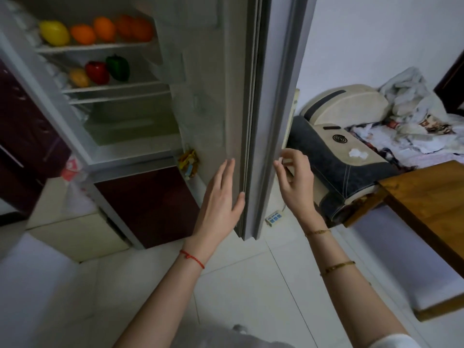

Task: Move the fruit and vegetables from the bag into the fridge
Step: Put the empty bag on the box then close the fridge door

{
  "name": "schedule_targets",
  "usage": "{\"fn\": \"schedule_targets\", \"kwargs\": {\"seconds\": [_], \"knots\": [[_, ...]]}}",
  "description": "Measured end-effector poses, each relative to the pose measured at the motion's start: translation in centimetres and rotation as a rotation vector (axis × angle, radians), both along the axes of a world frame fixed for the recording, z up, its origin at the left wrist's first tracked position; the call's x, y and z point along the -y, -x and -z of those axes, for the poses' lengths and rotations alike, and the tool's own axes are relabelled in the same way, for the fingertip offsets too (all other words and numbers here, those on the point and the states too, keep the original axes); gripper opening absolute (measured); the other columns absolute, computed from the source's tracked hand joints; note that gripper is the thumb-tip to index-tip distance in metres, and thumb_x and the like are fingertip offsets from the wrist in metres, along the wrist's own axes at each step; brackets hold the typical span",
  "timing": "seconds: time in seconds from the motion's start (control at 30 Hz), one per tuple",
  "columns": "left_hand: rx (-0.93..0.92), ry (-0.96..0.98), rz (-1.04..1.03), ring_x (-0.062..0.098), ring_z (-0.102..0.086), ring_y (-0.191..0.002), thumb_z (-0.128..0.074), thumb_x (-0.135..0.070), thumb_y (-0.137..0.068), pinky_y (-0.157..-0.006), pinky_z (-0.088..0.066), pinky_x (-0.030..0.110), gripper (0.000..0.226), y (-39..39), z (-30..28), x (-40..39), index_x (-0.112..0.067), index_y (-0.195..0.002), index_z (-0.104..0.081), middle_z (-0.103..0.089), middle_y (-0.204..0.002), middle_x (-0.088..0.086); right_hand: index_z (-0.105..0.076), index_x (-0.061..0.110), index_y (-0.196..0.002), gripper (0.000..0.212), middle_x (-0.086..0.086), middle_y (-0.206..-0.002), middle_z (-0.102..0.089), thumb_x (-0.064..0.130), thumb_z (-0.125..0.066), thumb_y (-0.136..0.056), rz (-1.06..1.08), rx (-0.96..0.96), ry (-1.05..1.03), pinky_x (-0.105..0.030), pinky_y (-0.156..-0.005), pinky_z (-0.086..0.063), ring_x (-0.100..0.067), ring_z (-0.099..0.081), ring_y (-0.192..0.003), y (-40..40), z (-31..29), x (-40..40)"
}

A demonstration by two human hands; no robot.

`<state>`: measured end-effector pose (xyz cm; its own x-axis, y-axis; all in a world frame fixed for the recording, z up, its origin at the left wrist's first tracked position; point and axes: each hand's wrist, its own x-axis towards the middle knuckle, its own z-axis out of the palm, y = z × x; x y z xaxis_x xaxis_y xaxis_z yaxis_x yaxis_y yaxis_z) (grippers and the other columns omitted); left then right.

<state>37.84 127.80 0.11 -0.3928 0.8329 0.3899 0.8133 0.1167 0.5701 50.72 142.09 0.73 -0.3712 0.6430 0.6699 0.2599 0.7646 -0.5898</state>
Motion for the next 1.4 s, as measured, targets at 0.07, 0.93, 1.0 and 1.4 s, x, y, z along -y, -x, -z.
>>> {"fn": "schedule_targets", "kwargs": {"seconds": [0.07,0.93,1.0,1.4], "knots": [[0.001,0.004,-0.001,0.014,-0.021,-0.146,-0.052,-0.026,-0.098,-0.115,-0.020,0.022,0.071,0.4,0.1,1.1,-0.019,-0.156,-0.012,-0.011,-0.162,-0.001,-0.053,0.011,-0.127,0.032,-0.003,-0.117,-0.059,0.022,-0.056,-0.097,-0.036,-0.001,-0.015,-0.024,-0.090,-0.045,0.004,-0.049,-0.103,0.9,0.1,1.4],[0.110,0.084,-0.083,0.011,-0.014,-0.148,-0.054,-0.028,-0.097,-0.106,-0.019,0.023,0.083,14.1,0.9,19.0,-0.033,-0.155,0.005,0.011,-0.162,-0.014,-0.034,0.007,-0.149,0.054,-0.003,-0.154,-0.036,0.018,-0.053,-0.100,-0.277,0.104,-0.181,-0.043,-0.114,-0.032,-0.019,-0.033,-0.141,17.7,-0.2,18.9],[0.116,0.095,-0.097,0.013,-0.009,-0.149,-0.054,-0.029,-0.097,-0.108,-0.016,0.027,0.081,15.4,1.0,19.9,-0.032,-0.155,0.002,0.011,-0.162,-0.014,-0.034,0.008,-0.149,0.053,-0.003,-0.155,-0.035,0.019,-0.052,-0.100,-0.307,0.122,-0.172,-0.041,-0.115,-0.031,-0.019,-0.034,-0.141,19.2,-0.3,19.8],[0.183,0.072,-0.269,0.003,-0.005,-0.144,-0.051,-0.026,-0.099,-0.109,-0.014,0.024,0.074,24.5,1.1,22.4,-0.021,-0.156,-0.003,0.007,-0.163,-0.006,-0.030,0.015,-0.151,0.051,0.004,-0.159,-0.026,0.021,-0.041,-0.102,-0.451,0.195,-0.117,-0.036,-0.121,-0.023,-0.015,-0.022,-0.147,30.2,-0.3,20.7]]}}
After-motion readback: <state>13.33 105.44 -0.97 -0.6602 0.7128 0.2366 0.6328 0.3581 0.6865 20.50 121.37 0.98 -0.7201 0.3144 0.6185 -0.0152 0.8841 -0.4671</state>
